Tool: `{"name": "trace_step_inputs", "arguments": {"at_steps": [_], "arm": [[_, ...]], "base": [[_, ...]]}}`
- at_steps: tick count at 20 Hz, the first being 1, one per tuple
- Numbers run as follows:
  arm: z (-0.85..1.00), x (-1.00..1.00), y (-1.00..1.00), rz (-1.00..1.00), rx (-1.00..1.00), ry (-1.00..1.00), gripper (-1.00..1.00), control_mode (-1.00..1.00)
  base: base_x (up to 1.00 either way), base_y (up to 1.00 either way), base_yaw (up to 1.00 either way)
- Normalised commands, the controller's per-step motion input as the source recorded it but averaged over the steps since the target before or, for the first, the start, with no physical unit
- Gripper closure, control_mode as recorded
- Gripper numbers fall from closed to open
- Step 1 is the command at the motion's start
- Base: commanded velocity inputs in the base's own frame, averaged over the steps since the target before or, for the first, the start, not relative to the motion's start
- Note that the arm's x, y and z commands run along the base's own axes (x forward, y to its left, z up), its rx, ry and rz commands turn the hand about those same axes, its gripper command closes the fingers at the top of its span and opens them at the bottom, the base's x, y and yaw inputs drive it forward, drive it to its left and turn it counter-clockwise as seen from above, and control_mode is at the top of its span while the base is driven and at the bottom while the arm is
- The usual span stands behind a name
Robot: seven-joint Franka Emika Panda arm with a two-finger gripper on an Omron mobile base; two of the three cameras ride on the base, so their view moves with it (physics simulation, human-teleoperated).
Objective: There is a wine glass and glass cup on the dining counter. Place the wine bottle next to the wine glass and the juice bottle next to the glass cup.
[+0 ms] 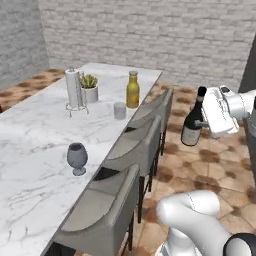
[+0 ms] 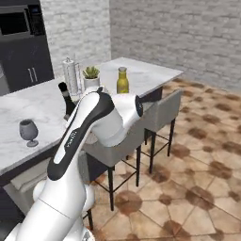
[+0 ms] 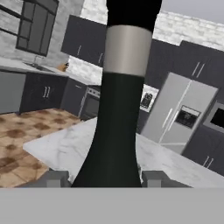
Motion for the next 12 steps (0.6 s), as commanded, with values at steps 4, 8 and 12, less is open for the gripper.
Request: {"name": "trace_step_inputs", "arguments": {"at_steps": [4, 8, 12], "arm": [[0.00, 0.00, 0.00, 0.00, 0.00, 0.00, 1.00, 1.00], [0.00, 0.00, 0.00, 0.00, 0.00, 0.00, 1.00, 1.00], [0.00, 0.00, 0.00, 0.00, 0.00, 0.00, 1.00, 1.00]], "base": [[0.25, -0.16, 0.70], [0.10, -0.36, 0.62], [0.02, -0.39, 0.61]]}}
